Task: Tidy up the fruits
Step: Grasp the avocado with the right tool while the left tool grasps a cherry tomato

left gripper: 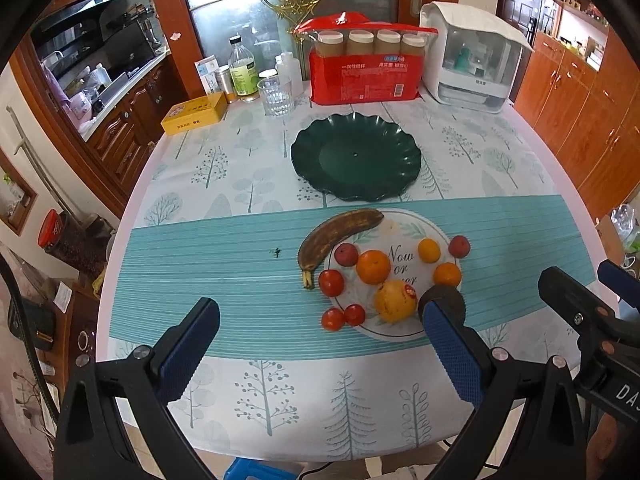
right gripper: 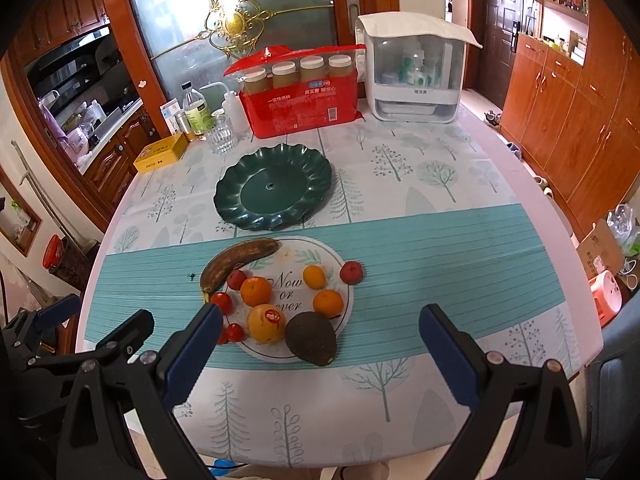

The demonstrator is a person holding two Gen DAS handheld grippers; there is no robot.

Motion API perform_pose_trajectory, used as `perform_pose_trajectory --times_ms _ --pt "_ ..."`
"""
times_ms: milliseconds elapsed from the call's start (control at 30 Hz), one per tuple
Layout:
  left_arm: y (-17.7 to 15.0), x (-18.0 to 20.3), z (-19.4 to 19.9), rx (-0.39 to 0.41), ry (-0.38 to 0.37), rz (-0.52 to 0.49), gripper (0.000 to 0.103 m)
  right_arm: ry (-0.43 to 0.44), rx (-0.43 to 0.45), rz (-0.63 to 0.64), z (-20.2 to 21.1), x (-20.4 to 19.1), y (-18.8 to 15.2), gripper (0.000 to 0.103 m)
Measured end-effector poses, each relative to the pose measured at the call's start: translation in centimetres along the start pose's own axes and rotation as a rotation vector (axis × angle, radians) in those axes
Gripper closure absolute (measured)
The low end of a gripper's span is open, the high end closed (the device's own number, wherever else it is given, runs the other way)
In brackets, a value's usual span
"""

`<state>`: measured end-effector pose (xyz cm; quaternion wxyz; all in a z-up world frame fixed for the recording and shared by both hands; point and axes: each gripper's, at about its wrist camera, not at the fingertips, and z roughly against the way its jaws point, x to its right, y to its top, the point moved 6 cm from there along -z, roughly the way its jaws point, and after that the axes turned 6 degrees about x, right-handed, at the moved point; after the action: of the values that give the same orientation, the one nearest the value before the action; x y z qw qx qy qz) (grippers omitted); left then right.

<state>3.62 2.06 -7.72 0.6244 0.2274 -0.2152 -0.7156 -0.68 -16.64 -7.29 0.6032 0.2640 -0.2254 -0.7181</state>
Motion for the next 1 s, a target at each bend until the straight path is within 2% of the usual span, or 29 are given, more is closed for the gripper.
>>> perform_pose_trajectory --times_ms 633,800,1000 --pt "-2.2 0.7 -5.4 -0.130 -0.095 -0.088 0.002 -0.070 -0.107 -0.090 -3.2 0.3 -3.9 0.004" --pt "-2.7 -0.1 -7.5 -0.179 -0.093 -0.053 0.002 -0.092 -0.135 -0.110 -4.5 1.5 -4.9 0.006" --pt "-3.5 -1.8 -10.4 -0.212 -0.076 0.017 0.002 -0.121 -0.187 -0.116 -6.6 3.3 -6.9 0.013"
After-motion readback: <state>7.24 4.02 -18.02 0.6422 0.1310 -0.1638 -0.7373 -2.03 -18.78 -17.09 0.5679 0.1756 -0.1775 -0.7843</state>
